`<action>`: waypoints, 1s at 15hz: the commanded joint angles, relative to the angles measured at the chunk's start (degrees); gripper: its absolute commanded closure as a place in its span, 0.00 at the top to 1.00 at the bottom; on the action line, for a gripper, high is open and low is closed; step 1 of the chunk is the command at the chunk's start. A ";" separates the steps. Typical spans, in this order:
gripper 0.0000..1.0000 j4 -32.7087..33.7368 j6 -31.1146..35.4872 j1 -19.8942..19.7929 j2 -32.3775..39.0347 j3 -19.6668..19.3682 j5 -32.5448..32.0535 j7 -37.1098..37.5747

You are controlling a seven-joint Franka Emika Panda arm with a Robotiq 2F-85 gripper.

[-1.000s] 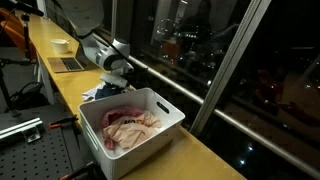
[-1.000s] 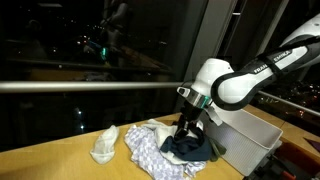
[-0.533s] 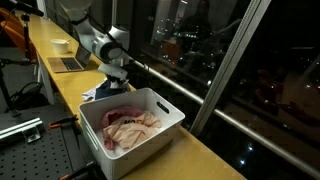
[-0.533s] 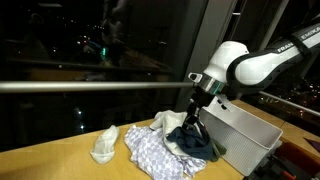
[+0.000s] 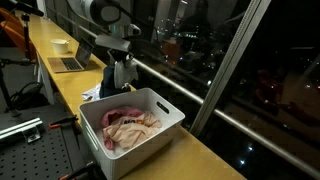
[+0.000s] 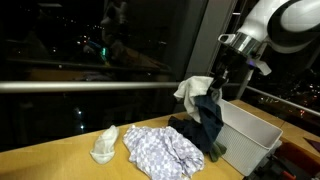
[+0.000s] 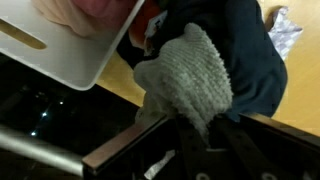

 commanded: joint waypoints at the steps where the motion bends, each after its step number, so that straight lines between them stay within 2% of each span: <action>1: 0.03 -2.45 -6.73 1.16 -11.75 -5.06 2.20 -1.71; 8: 0.03 3.82 -23.37 1.57 -25.65 -15.34 -1.15 -3.13; 11: 0.03 8.12 -28.35 1.59 -27.37 -18.19 -2.43 -3.83; 15: 0.03 12.43 -31.75 1.64 -27.29 -20.09 -3.48 -4.10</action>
